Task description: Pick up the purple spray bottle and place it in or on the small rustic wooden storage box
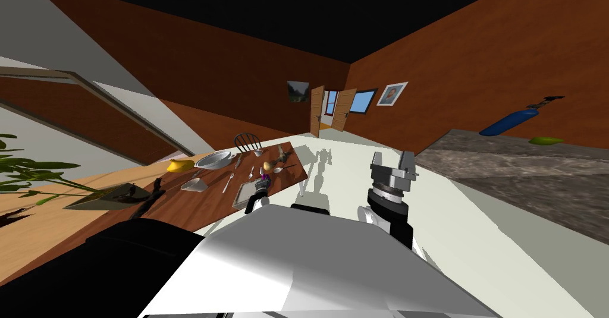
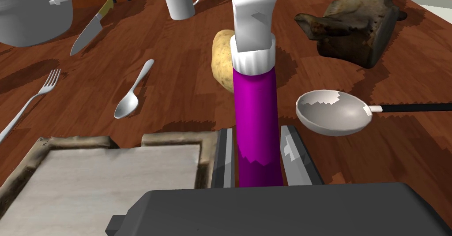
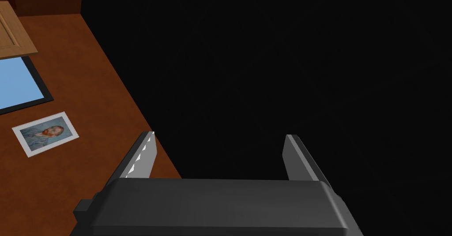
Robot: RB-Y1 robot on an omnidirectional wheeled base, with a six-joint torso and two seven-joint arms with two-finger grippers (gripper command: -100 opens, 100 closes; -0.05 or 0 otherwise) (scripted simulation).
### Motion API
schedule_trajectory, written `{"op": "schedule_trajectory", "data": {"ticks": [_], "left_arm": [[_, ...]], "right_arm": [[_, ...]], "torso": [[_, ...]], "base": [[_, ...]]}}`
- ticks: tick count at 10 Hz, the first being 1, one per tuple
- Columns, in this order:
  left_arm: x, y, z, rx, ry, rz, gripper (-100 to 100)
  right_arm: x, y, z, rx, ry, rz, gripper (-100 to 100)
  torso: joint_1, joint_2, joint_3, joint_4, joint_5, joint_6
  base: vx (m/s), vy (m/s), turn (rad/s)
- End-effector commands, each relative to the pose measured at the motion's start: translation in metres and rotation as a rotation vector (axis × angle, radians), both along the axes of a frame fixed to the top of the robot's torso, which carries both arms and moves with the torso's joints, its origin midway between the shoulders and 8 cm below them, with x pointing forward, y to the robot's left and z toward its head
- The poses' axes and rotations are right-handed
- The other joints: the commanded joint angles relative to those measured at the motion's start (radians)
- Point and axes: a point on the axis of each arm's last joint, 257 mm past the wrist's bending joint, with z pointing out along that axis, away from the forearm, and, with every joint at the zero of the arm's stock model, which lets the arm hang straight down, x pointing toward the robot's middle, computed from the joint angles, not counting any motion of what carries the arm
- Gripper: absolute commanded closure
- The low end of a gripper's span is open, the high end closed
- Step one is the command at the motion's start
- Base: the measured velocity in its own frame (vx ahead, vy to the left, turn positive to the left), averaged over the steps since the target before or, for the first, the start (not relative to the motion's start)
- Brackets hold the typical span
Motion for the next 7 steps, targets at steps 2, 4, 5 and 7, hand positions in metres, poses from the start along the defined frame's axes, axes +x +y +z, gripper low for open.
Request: {"op": "schedule_trajectory", "data": {"ticks": [2, 4, 5, 7], "left_arm": [[-0.01, 0.023, 0.008, 0.012, 0.001, 0.009, 100], [-0.032, 0.049, 0.013, -0.023, -0.006, 0.046, 100], [-0.039, 0.054, 0.014, -0.036, -0.009, 0.057, 100], [-0.065, 0.074, 0.02, -0.093, -0.027, 0.103, 100]], "right_arm": [[0.0, 0.0, 0.0, 0.0, 0.0, 0.0, 0], [0.0, 0.0, 0.0, 0.0, 0.0, 0.0, 0], [0.0, 0.0, 0.0, 0.0, 0.0, 0.0, 0], [0.0, 0.0, 0.0, 0.0, 0.0, 0.0, 0]], "torso": [[-0.002, 0.0, 0.0, 0.0, -0.001, -0.001], [-0.009, -0.001, 0.0, 0.0, -0.002, -0.003], [-0.01, -0.001, -0.001, 0.0, -0.002, -0.002], [-0.012, 0.0, 0.0, 0.0, -0.003, -0.003]], "base": [[0.022, -0.054, 0.02], [0.047, -0.158, 0.057], [0.046, -0.16, 0.038], [0.021, -0.19, 0.044]]}}
